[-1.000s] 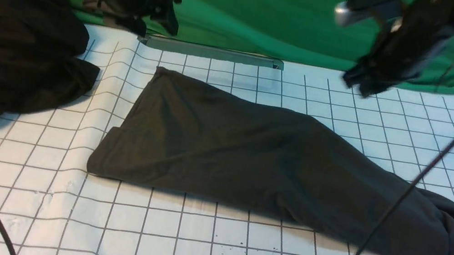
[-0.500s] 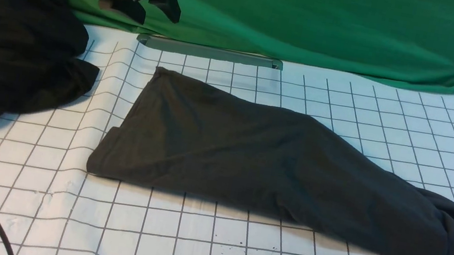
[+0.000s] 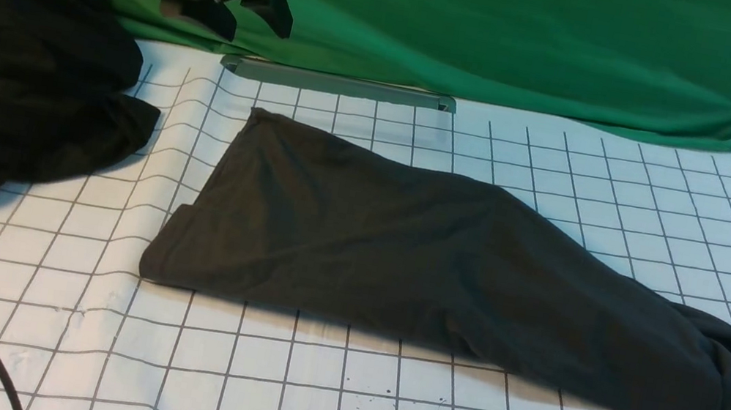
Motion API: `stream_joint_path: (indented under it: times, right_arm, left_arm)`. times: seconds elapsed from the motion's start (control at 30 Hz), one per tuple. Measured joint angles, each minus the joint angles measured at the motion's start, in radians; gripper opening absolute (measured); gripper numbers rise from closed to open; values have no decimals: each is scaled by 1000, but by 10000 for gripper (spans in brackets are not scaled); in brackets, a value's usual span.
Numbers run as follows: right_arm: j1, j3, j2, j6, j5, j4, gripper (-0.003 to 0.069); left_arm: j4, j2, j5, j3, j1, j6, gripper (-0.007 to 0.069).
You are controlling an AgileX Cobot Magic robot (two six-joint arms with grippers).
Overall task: Fold a long-sleeved shirt over a white checkered tablecloth.
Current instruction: 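Pull the folded dark garment lengthwise by its ends to straighten it flat on the table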
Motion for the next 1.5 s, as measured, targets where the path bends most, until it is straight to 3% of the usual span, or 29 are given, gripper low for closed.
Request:
stream_joint_path:
  times: [0.17, 0.33, 0.47, 0.5, 0.57, 0.6, 0.7, 0.97, 1.2, 1.43, 1.5]
  right_arm:
    - [-13, 0, 91, -28, -95, 22, 470]
    - [-13, 0, 162, -30, -163, 22, 460]
    - [-13, 0, 185, -32, -188, 22, 356]
    - [-13, 0, 186, -35, -187, 22, 282]
    - [-13, -1, 186, -37, -186, 22, 204]
    - [-13, -5, 186, -40, -180, 22, 111]
    - [-13, -24, 186, -40, -159, 15, 39]
    - [-13, -99, 178, -41, -55, -51, 38]
    - [-13, -161, 136, 49, -50, -167, 38]
    - [-13, -175, 150, 86, -168, -210, 46]
    - [-13, -177, 185, 127, -228, -233, 83]
  left_arm:
    - [-9, 0, -3, 0, 0, 0, 477]
    - [-10, 0, -4, 0, 0, 0, 477]
    - [-11, 0, -4, 0, 0, 0, 477]
    - [-11, 0, -4, 0, 0, 0, 477]
    - [-11, 0, -4, 0, 0, 0, 477]
    - [-11, 0, -4, 0, 0, 0, 477]
    - [-11, 0, -4, 0, 0, 0, 477]
    - [-7, 0, -4, 0, 0, 13, 477]
    - [-4, 11, -4, 0, 0, 23, 477]
    - [-4, 12, -7, 0, 0, 25, 477]
    - [-4, 12, -7, 0, 0, 25, 477]
